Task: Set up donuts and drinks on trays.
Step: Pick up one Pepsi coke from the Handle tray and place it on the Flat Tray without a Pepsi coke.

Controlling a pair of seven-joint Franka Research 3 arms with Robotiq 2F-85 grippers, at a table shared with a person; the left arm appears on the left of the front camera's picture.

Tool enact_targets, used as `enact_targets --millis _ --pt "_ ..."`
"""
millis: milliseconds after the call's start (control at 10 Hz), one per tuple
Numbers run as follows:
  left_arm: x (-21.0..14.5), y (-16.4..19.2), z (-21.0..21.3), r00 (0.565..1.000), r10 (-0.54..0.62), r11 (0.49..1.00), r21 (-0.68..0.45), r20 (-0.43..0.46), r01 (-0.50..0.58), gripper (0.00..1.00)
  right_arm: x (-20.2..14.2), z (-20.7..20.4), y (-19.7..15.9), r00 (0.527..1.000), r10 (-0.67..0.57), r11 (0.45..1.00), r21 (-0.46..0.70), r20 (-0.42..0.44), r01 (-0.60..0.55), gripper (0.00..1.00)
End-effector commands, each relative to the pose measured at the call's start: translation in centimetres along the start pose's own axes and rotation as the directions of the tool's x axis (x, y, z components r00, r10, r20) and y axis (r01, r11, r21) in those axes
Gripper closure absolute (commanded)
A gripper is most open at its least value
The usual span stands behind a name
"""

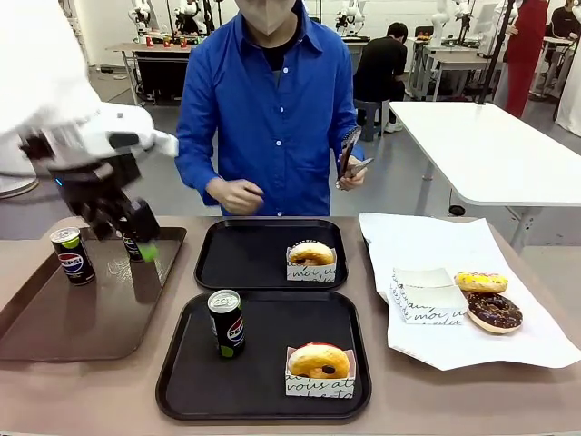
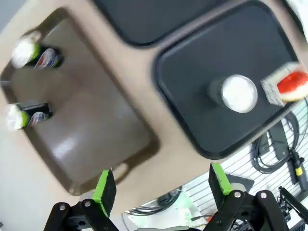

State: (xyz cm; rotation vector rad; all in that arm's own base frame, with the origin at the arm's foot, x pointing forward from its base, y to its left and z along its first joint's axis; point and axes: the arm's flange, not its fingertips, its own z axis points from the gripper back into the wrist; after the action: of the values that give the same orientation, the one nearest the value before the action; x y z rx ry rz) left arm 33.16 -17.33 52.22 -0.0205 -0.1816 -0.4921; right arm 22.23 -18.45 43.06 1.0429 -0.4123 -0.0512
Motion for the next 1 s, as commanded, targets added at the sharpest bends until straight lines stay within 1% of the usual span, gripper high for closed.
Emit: enact_targets --millis 0,100,200,300,400,500,600,900 --pt "0.7 7.3 1.3 0.992 0.129 0.991 0.032 -0.013 -0.128 0.00 0.0 0.0 0.0 1.000 0.006 1.000 0.009 0.000 -0.006 0.00" --pt "0.6 11.4 1.2 0.980 0.197 0.980 0.039 -0.031 -0.196 0.00 0.0 0.0 0.0 1.000 0.006 1.000 0.009 0.000 -0.006 0.00" --pt "-0.3 14.6 1.1 0.965 0.259 0.965 0.049 -0.029 -0.258 0.00 0.0 0.0 0.0 1.000 0.006 1.000 0.009 0.000 -0.006 0.00" --pt "-1.1 17.6 0.5 0.951 0.308 0.950 0.062 -0.022 -0.306 0.00 0.0 0.0 0.0 1.000 0.006 1.000 0.009 0.000 -0.006 0.00" --pt "-2.3 19.7 0.1 0.936 0.351 0.933 0.088 -0.007 -0.349 0.00 0.0 0.0 0.0 1.000 0.006 1.000 0.009 0.000 -0.006 0.00" --pt "-3.2 20.5 -0.3 0.937 0.347 0.935 0.058 0.032 -0.349 0.00 0.0 0.0 0.0 1.000 0.006 1.000 0.009 0.000 -0.006 0.00" --pt "-2.4 19.4 0.5 0.940 0.340 0.939 0.060 -0.018 -0.339 0.00 0.0 0.0 0.0 1.000 0.006 1.000 0.009 0.000 -0.006 0.00" --pt "-2.4 19.4 0.5 0.940 0.340 0.939 0.060 -0.018 -0.339 0.00 0.0 0.0 0.0 1.000 0.006 1.000 0.009 0.000 -0.006 0.00"
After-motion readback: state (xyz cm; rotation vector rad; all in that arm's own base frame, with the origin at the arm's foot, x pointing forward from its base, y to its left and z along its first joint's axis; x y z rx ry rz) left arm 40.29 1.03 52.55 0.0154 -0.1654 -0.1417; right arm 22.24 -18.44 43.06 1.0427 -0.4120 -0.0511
